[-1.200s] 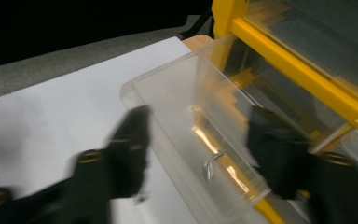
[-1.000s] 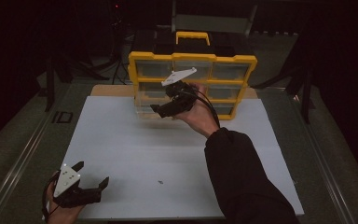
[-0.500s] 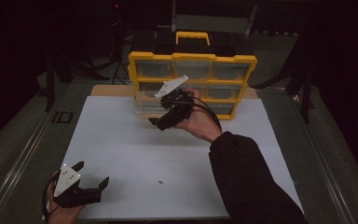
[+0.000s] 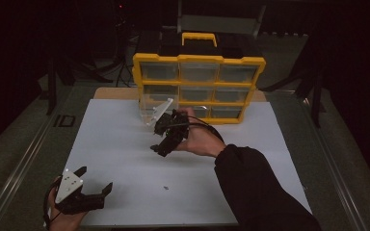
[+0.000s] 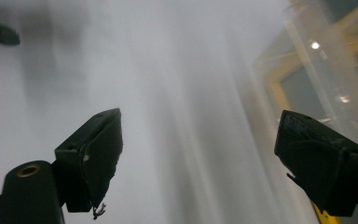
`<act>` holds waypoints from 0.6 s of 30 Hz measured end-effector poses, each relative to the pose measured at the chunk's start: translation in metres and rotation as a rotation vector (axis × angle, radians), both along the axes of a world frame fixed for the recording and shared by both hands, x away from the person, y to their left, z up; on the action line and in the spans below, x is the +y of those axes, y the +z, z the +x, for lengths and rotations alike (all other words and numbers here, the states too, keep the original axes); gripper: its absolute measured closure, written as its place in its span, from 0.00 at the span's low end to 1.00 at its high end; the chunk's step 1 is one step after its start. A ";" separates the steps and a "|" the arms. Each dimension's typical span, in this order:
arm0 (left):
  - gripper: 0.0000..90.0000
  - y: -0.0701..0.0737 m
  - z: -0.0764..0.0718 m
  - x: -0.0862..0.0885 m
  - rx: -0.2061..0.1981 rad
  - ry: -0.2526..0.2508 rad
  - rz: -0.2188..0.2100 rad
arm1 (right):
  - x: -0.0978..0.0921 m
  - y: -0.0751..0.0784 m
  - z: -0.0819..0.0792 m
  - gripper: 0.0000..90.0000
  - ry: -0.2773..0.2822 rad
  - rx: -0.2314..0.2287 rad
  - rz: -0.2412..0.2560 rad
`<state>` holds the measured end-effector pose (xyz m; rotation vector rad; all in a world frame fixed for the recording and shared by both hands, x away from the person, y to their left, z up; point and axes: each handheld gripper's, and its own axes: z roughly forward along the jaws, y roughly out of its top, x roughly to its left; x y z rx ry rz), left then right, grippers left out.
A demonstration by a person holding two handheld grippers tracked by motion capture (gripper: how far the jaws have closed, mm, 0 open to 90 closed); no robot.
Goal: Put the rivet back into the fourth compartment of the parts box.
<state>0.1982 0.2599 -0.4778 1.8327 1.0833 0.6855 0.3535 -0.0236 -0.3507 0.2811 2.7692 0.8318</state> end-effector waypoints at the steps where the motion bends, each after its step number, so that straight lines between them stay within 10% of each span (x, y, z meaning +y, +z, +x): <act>1: 0.00 0.000 0.000 0.000 0.000 -0.001 0.000 | 0.002 -0.003 -0.004 0.17 0.010 0.009 -0.021; 18: 0.00 0.000 0.000 0.000 0.001 -0.001 0.000 | 0.013 -0.039 -0.027 0.17 0.096 0.067 -0.212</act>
